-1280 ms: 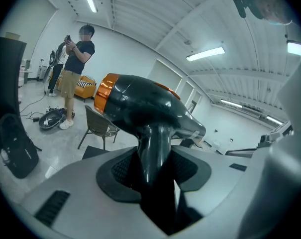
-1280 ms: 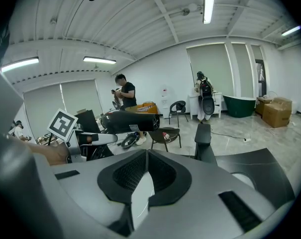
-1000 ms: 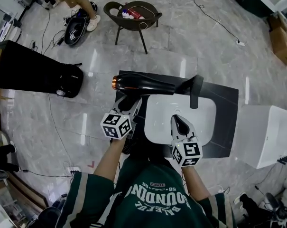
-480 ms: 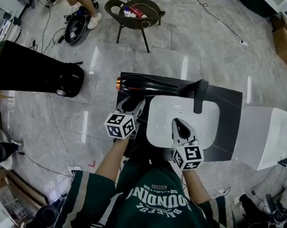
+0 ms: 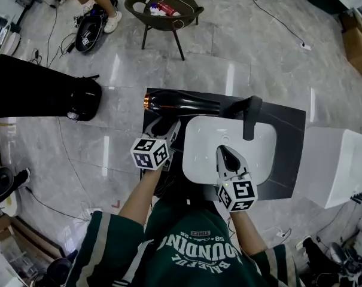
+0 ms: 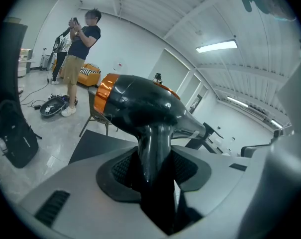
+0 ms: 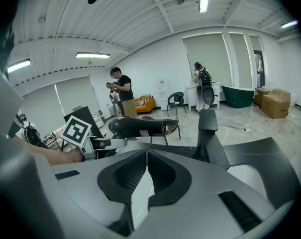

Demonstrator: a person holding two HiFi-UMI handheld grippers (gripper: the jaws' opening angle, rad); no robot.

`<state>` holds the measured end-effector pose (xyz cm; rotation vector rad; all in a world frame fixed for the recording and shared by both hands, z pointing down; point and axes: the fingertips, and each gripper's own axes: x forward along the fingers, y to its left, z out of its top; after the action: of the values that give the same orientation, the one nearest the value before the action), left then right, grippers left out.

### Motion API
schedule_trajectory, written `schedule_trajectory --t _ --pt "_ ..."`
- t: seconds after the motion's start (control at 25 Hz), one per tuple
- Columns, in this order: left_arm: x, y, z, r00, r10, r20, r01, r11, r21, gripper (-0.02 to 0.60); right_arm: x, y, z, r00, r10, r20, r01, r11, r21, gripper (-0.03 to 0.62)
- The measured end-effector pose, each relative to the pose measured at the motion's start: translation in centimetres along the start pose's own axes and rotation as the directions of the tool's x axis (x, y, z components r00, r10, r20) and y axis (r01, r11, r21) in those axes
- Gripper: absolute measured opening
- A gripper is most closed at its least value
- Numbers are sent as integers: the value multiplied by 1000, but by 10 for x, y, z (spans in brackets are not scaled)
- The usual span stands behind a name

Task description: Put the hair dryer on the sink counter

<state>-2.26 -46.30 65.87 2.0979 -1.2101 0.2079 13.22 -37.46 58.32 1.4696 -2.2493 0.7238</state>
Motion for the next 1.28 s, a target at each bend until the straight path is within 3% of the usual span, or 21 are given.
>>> schedule_trajectory --t 0.88,1.28 --pt "49 39 -47 991 57 -119 -62 997 -42 173 5 -18 -9 999 -34 -23 35 999 25 44" --pt "59 39 -56 984 91 -153 -96 995 -21 173 2 -21 -10 999 -41 -22 42 998 43 44"
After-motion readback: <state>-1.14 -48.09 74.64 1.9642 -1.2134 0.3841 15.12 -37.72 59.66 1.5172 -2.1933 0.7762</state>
